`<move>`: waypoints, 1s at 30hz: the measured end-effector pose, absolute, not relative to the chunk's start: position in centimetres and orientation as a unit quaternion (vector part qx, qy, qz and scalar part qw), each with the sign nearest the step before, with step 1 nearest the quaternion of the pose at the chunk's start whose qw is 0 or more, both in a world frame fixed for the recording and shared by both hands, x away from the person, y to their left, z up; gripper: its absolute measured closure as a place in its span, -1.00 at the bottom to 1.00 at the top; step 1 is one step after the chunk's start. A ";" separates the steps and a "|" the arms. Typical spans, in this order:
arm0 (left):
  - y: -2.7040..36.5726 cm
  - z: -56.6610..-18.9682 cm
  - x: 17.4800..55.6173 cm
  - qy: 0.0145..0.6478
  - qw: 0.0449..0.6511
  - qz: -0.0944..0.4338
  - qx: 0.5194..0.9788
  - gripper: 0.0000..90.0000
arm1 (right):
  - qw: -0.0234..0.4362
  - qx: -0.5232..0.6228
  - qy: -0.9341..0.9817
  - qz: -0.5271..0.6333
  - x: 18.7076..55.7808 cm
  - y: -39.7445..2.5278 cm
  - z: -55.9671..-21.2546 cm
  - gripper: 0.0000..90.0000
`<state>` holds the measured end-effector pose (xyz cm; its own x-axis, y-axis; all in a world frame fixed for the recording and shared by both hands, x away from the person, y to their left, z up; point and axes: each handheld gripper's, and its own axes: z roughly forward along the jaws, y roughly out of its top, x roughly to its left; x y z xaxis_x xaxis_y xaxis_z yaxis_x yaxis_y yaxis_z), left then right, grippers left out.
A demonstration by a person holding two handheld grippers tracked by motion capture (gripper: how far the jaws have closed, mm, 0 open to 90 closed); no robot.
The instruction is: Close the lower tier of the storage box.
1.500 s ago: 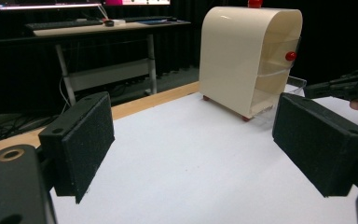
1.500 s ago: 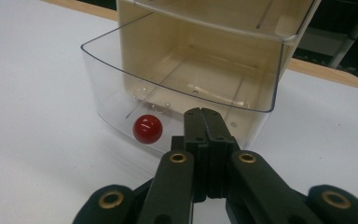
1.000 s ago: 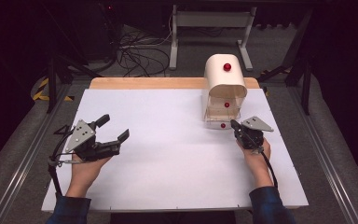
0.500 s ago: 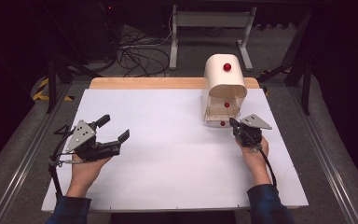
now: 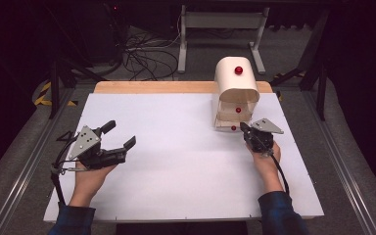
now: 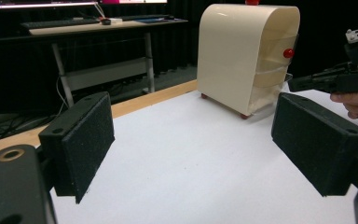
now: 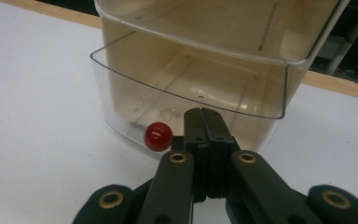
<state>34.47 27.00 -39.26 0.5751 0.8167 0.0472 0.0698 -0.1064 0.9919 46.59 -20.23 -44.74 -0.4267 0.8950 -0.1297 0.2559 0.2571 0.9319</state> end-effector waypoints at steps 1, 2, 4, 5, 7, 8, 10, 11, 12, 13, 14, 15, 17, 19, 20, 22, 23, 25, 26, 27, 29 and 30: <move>27.0 -39.3 34.5 0.331 0.582 0.321 0.670 -0.69 | 0.351 0.405 0.711 0.456 46.6 -20.2 -44.7 1.00; 27.0 -39.3 34.5 0.332 0.581 0.320 0.670 -0.69 | 0.351 0.404 0.711 0.456 46.7 -20.2 -44.7 1.00; 27.1 -39.3 34.5 0.333 0.580 0.320 0.671 -0.70 | 0.351 0.406 0.710 0.456 46.8 -20.1 -44.7 1.00; 27.1 -39.3 34.5 0.333 0.580 0.320 0.671 -0.70 | 0.351 0.406 0.710 0.456 46.9 -20.1 -44.7 1.00; 27.1 -39.3 34.5 0.332 0.580 0.320 0.671 -0.70 | 0.351 0.405 0.710 0.457 47.0 -20.0 -44.7 1.00; 27.1 -39.3 34.5 0.332 0.581 0.320 0.671 -0.70 | 0.351 0.406 0.709 0.457 47.0 -20.0 -44.7 1.00; 27.1 -39.3 34.5 0.332 0.581 0.319 0.670 -0.70 | 0.351 0.407 0.708 0.458 47.1 -20.0 -44.7 1.00; 27.1 -39.3 34.5 0.333 0.582 0.319 0.670 -0.70 | 0.351 0.407 0.707 0.459 47.2 -20.0 -44.7 1.00; 27.1 -39.3 34.5 0.333 0.582 0.319 0.670 -0.70 | 0.351 0.407 0.707 0.459 47.2 -20.0 -44.7 1.00; 27.1 -39.3 34.5 0.332 0.582 0.318 0.670 -0.71 | 0.351 0.408 0.707 0.459 47.2 -19.9 -44.8 1.00; 27.1 -39.3 34.5 0.332 0.582 0.318 0.671 -0.71 | 0.351 0.407 0.707 0.459 47.3 -19.9 -44.8 1.00; 27.1 -39.3 34.5 0.332 0.582 0.317 0.672 -0.71 | 0.351 0.407 0.707 0.459 47.3 -19.9 -44.8 1.00; 27.1 -39.3 34.5 0.332 0.582 0.316 0.672 -0.72 | 0.351 0.408 0.707 0.459 47.4 -20.0 -44.8 1.00; 27.0 -39.3 34.5 0.329 0.580 0.316 0.675 -0.73 | 0.350 0.410 0.706 0.459 47.4 -19.9 -44.8 1.00; 27.0 -39.3 34.5 0.329 0.581 0.315 0.675 -0.73 | 0.351 0.409 0.706 0.459 47.5 -19.9 -44.8 1.00; 27.0 -39.2 34.5 0.329 0.580 0.316 0.675 -0.73 | 0.350 0.409 0.706 0.459 47.5 -19.9 -44.8 1.00; 27.0 -39.2 34.5 0.328 0.580 0.315 0.675 -0.73 | 0.350 0.408 0.707 0.460 47.6 -19.9 -44.8 1.00; 27.0 -39.2 34.5 0.329 0.580 0.315 0.675 -0.73 | 0.350 0.408 0.707 0.460 47.6 -19.8 -44.8 1.00; 27.0 -39.2 34.5 0.329 0.580 0.315 0.675 -0.73 | 0.351 0.409 0.706 0.460 47.6 -19.8 -44.9 1.00; 27.0 -39.2 34.5 0.329 0.580 0.315 0.675 -0.73 | 0.351 0.409 0.705 0.461 47.6 -19.8 -44.9 1.00; 27.0 -39.2 34.5 0.328 0.580 0.316 0.675 -0.73 | 0.350 0.409 0.705 0.462 47.7 -19.8 -44.9 1.00; 27.0 -39.2 34.5 0.329 0.580 0.316 0.675 -0.73 | 0.350 0.409 0.705 0.462 47.7 -19.9 -44.9 1.00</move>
<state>34.49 27.00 -39.22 0.5839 0.8105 0.0462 0.0773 -0.1121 0.9907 47.69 -19.86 -44.88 -0.4214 0.8995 -0.1155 0.2529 0.2389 0.9375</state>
